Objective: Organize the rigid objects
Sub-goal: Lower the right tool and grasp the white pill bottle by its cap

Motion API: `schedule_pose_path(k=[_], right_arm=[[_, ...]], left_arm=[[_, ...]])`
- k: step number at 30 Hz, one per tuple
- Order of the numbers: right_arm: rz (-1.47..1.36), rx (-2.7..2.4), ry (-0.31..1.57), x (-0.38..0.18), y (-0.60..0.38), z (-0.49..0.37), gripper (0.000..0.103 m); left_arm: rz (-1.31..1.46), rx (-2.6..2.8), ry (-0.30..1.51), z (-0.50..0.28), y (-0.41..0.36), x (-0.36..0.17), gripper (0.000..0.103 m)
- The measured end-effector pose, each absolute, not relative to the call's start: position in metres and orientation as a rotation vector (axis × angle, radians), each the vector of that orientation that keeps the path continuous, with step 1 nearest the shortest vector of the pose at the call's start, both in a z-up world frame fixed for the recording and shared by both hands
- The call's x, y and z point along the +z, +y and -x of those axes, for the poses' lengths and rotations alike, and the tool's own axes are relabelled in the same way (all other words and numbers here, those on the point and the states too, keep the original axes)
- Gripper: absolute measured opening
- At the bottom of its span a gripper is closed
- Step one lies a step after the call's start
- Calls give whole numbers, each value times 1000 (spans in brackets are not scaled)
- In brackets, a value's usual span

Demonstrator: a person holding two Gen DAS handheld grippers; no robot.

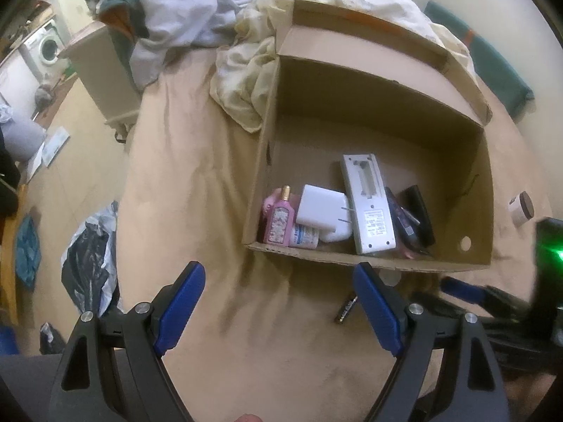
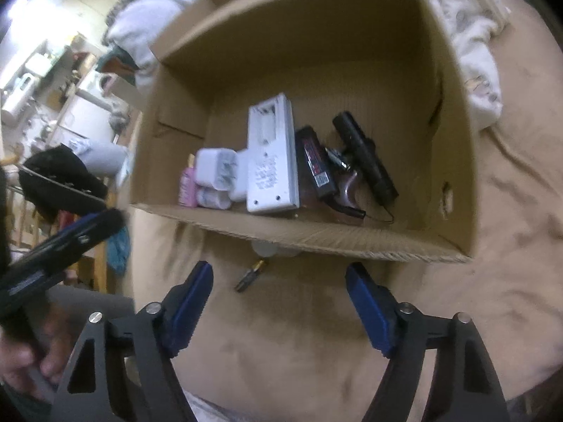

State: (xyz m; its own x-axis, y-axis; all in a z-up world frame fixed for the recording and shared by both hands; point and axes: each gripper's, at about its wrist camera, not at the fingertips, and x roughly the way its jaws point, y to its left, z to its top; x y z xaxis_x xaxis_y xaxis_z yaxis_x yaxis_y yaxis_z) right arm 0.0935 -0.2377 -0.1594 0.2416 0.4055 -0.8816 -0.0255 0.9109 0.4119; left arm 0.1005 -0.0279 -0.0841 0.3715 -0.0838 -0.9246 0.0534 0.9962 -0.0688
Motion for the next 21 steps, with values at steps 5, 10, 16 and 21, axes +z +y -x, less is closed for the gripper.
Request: schedule_pose_path(k=[5, 10, 16, 21], right_arm=[[-233, 296, 1364, -183, -211, -111, 76], [-218, 292, 1407, -198, -193, -121, 74], [-196, 273, 1438, -215, -180, -128, 64], [-174, 247, 1423, -217, -182, -126, 34]], left_arm=[[10, -105, 1171, -99, -33, -79, 84], [-86, -80, 1157, -96, -40, -81, 84], [-86, -81, 1169, -98, -39, -84, 84], [-89, -76, 1172, -99, -40, -87, 84]])
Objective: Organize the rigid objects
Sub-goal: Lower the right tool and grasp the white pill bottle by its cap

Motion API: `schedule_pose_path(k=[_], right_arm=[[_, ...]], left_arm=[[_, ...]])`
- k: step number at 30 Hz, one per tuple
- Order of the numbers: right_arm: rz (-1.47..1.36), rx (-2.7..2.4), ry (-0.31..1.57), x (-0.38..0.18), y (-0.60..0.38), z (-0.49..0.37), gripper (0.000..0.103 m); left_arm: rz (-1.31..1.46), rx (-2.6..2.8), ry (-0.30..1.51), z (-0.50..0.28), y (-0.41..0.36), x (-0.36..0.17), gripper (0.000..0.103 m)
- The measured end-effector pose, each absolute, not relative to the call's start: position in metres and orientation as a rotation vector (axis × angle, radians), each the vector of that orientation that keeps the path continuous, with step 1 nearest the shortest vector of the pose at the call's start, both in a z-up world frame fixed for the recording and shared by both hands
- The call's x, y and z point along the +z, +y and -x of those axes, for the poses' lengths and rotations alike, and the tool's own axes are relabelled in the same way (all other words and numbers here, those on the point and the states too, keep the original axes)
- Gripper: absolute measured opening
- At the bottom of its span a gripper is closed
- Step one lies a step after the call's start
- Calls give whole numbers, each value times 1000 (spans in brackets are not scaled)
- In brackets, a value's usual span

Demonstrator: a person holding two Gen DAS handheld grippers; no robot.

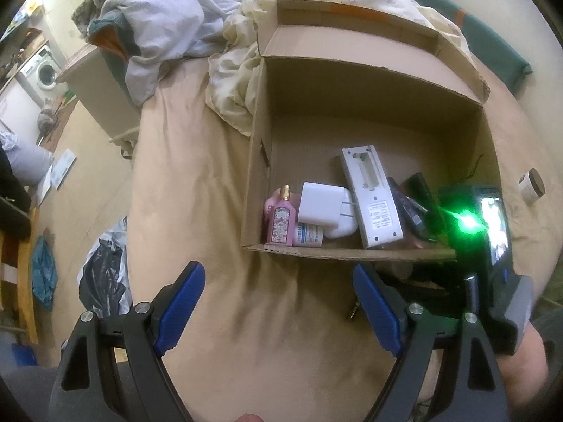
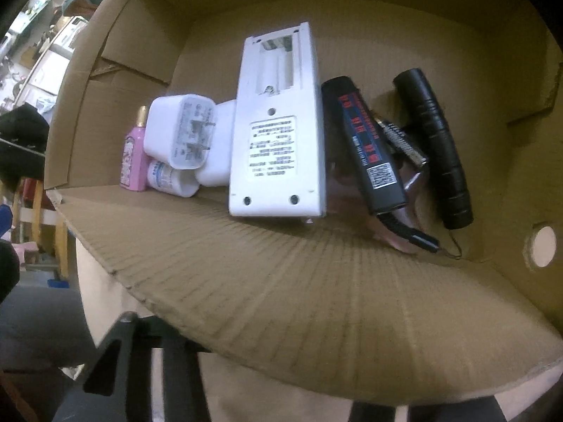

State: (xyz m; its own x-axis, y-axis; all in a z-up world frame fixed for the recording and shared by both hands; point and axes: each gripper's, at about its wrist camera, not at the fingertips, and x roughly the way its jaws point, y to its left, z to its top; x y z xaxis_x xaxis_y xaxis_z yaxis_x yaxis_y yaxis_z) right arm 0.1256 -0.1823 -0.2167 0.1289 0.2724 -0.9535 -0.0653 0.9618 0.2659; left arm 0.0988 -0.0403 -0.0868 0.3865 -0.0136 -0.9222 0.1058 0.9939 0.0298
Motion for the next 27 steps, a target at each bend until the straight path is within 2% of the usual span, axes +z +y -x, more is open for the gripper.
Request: schedule_pose_path(k=[1, 12, 27], right_arm=[[-171, 242, 1418, -216, -186, -125, 28], [-110, 266, 1370, -205, -181, -106, 28], [-87, 312, 1315, -129, -203, -57, 28]], left_arm=[[-94, -74, 1171, -99, -41, -87, 84], [-121, -45, 1161, -101, -40, -94, 84], [-87, -32, 1159, -103, -32, -90, 84]])
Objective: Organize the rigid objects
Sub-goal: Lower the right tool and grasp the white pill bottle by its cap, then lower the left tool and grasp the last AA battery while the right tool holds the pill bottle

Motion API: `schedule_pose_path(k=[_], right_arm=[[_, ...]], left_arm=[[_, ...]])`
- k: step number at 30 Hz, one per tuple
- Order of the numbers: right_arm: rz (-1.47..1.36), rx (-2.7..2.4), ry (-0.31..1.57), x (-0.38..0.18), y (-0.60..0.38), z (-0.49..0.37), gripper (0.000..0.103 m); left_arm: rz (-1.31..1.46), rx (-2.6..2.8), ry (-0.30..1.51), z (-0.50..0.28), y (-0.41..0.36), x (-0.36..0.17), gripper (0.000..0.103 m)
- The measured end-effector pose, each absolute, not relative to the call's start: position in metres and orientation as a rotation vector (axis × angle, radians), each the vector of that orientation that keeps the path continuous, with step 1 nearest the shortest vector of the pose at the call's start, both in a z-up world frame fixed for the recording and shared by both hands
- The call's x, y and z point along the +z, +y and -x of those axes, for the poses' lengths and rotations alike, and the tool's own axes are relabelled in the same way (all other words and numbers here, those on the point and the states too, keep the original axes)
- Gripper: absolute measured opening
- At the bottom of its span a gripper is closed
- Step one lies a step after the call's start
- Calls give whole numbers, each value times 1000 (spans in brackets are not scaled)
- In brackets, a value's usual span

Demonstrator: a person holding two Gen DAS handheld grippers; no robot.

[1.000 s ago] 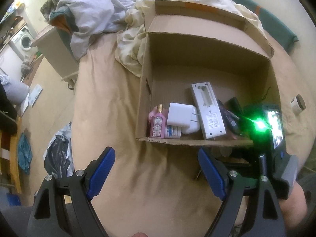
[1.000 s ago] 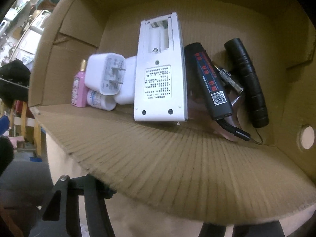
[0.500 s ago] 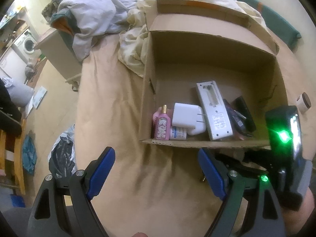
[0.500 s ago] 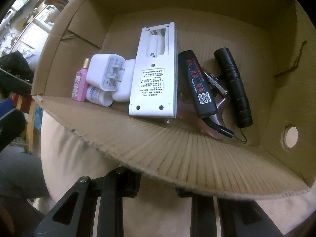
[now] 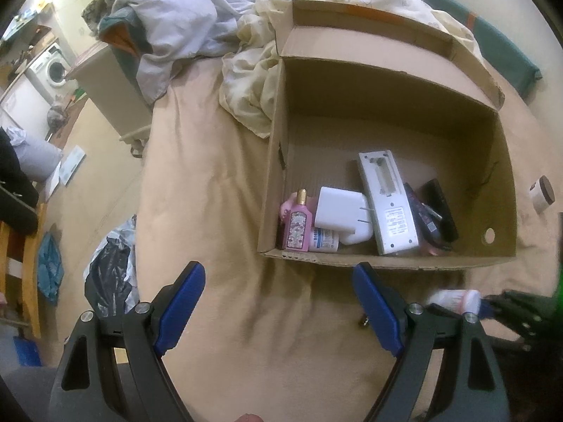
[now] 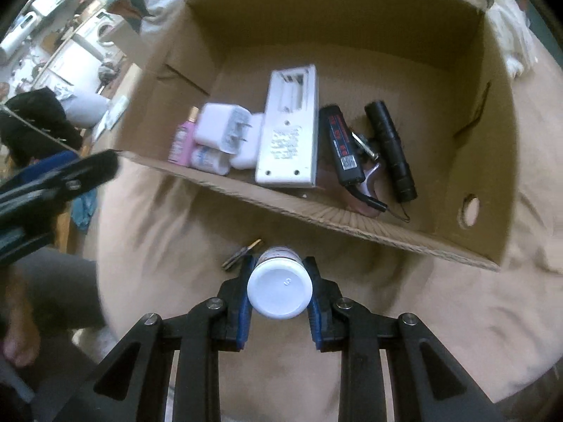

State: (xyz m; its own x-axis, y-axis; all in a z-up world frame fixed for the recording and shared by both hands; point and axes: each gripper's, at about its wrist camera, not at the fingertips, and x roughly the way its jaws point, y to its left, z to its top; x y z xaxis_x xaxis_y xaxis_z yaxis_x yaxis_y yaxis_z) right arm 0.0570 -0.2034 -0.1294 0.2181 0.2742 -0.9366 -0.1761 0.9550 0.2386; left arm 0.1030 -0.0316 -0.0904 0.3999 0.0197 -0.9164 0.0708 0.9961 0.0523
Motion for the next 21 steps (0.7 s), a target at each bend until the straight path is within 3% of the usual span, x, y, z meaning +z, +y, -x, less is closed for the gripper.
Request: schedule_pose_path(k=[8, 21], right_arm=[[-85, 333, 1166, -78, -225, -48, 28], [-215, 319, 895, -58, -250, -55, 28]], left_arm=[[-93, -42, 1159, -102, -36, -89, 84], [-112, -70, 1175, -97, -41, -97, 84]])
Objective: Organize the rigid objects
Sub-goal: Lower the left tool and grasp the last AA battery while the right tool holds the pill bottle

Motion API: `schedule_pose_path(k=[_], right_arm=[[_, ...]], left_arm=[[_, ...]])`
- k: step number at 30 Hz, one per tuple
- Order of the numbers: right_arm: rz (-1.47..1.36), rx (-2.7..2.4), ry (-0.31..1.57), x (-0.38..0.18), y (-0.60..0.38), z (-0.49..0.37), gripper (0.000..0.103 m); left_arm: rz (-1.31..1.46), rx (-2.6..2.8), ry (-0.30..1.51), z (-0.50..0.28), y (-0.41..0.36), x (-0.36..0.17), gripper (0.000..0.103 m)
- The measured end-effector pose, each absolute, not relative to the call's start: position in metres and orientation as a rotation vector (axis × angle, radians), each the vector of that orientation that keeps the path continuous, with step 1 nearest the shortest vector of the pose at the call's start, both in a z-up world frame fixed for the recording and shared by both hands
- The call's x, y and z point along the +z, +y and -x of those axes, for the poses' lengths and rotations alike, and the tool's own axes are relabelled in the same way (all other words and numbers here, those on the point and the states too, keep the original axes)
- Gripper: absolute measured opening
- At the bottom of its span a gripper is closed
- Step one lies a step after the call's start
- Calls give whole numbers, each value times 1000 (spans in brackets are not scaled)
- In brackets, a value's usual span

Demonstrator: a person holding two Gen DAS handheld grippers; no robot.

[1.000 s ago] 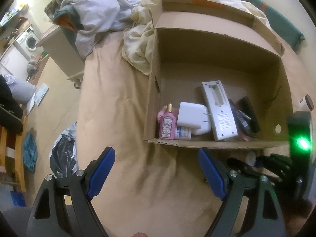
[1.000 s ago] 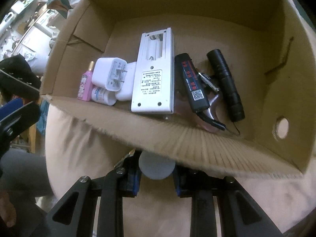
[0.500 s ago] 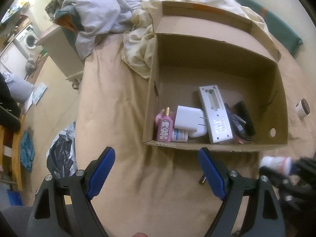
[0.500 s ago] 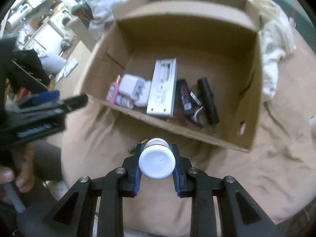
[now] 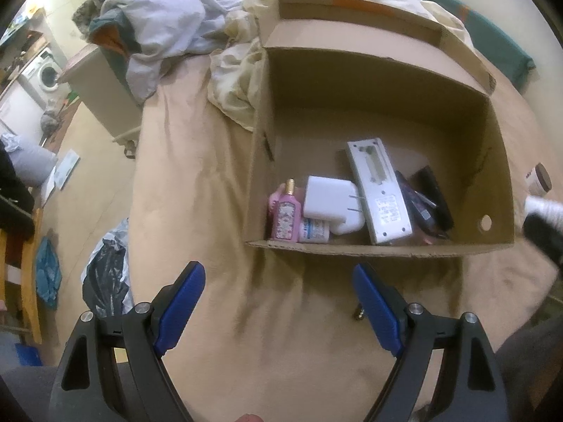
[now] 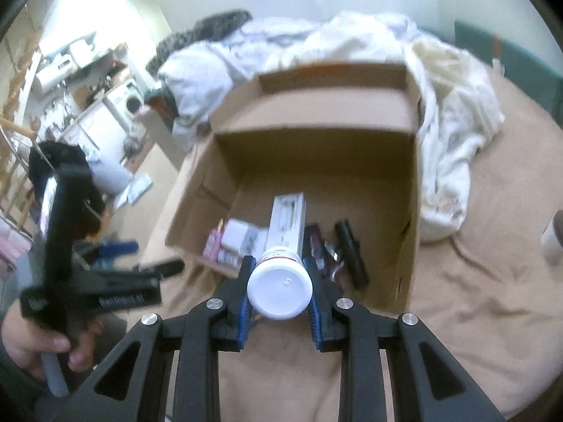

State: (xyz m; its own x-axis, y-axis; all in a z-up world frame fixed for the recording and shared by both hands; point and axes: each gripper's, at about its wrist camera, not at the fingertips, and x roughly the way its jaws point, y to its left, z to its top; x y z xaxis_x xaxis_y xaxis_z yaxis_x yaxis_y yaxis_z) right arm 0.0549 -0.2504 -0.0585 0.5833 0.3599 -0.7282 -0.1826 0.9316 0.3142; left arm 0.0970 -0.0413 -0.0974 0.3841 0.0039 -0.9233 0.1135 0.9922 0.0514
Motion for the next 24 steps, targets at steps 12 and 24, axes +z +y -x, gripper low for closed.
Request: schedule_pose_path(k=[12, 24], right_arm=[[-287, 287, 910, -62, -265, -61, 28], [-345, 292, 934, -68, -274, -68, 28]], left_arm=[[-204, -210, 1290, -94, -77, -136, 84], [-320, -354, 1345, -100, -121, -184, 71]])
